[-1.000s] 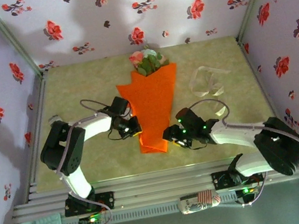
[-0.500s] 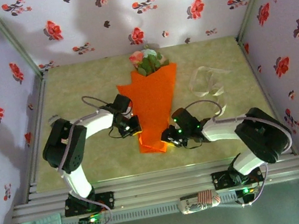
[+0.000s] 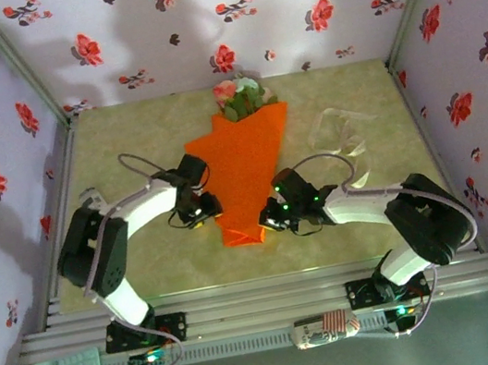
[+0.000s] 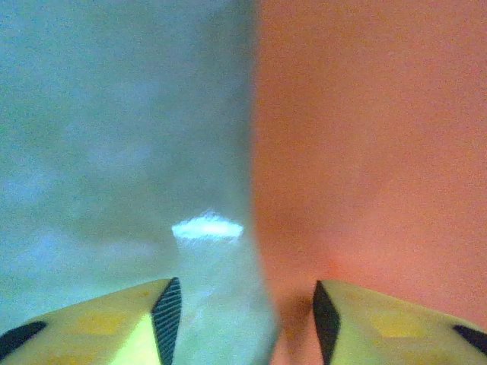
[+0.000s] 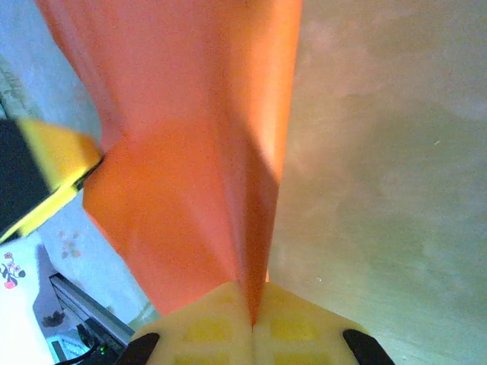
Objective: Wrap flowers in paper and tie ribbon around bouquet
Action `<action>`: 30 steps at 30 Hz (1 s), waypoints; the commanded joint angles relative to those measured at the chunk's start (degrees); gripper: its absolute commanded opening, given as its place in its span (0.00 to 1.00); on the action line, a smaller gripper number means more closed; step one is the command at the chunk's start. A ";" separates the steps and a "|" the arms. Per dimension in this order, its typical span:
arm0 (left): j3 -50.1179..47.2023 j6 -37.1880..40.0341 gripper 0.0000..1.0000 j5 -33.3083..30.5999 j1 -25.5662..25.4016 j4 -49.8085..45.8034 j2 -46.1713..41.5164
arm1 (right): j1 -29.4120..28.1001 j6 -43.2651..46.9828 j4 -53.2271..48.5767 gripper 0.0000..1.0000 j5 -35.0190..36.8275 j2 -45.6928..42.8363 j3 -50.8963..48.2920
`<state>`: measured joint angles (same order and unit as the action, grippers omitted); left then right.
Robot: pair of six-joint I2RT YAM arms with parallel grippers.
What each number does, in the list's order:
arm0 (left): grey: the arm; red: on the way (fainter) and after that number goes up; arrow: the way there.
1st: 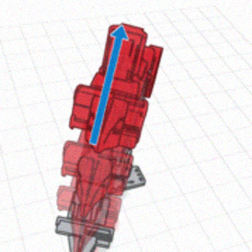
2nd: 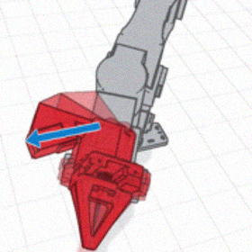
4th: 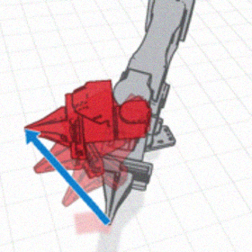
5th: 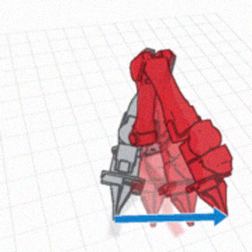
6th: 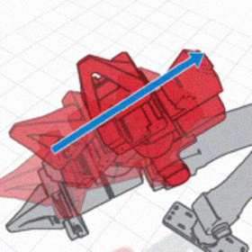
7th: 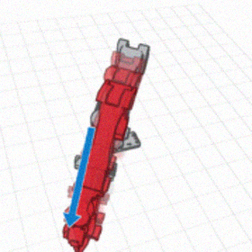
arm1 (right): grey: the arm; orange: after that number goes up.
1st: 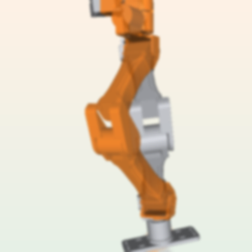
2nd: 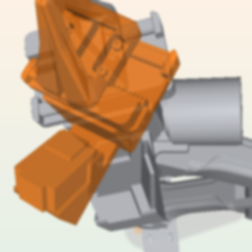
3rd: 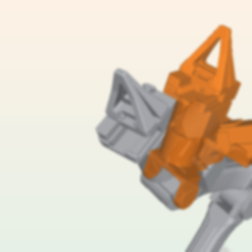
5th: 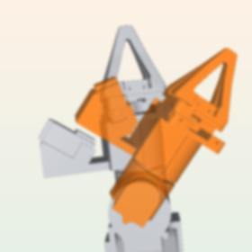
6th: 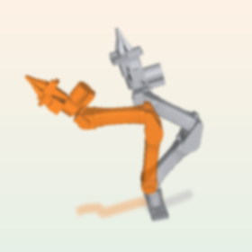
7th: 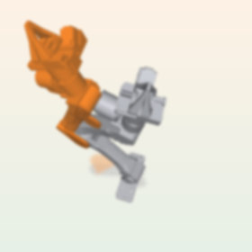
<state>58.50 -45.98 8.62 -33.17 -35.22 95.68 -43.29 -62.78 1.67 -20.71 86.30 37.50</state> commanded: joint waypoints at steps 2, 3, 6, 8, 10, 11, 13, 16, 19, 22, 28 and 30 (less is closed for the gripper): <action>-5.16 -1.83 0.59 4.51 -1.92 -3.27 -6.43 | -0.29 1.91 -5.69 0.03 2.12 -0.17 2.70; -6.08 -2.22 0.61 6.36 -2.39 -1.69 -6.40 | -0.23 2.13 -6.13 0.03 1.88 0.18 3.22; -7.17 -3.61 0.64 9.48 -3.00 3.76 -5.37 | -0.30 2.77 -7.12 0.03 1.16 0.82 4.51; -6.07 -4.33 0.64 10.28 -3.52 5.74 -4.04 | -0.30 2.99 -7.74 0.03 1.21 0.92 4.85; -4.25 -4.88 0.62 10.29 -4.31 4.58 -1.35 | -0.29 3.33 -8.34 0.03 1.28 0.88 5.12; -3.57 -4.96 0.59 10.25 -4.63 4.12 0.35 | -0.29 3.33 -8.40 0.03 1.15 0.81 5.09; -3.15 -4.66 0.51 9.46 -5.38 3.72 2.58 | -0.25 3.15 -8.13 0.03 1.17 0.59 4.86; -3.55 -4.30 0.28 7.75 -5.83 1.78 6.54 | -0.29 3.20 -7.29 0.05 1.25 -0.02 4.53; -4.64 -4.46 0.07 6.02 -5.88 0.82 9.99 | 0.04 3.11 -4.93 0.14 0.34 -0.28 3.70; -5.47 -4.97 0.00 5.09 -5.77 0.39 12.42 | 0.30 2.31 -1.11 0.28 -0.86 -0.66 1.90; -6.86 -6.36 0.00 5.36 -5.69 2.18 14.22 | 1.06 -0.79 13.53 0.43 -3.01 -0.18 -5.43; -6.90 -6.42 0.00 5.32 -5.76 2.35 14.73 | 1.05 -0.22 15.43 0.44 -3.04 0.26 -6.07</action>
<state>57.12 -51.13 14.92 -37.34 -37.54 100.86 -42.52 -62.48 9.58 -22.57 86.28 32.36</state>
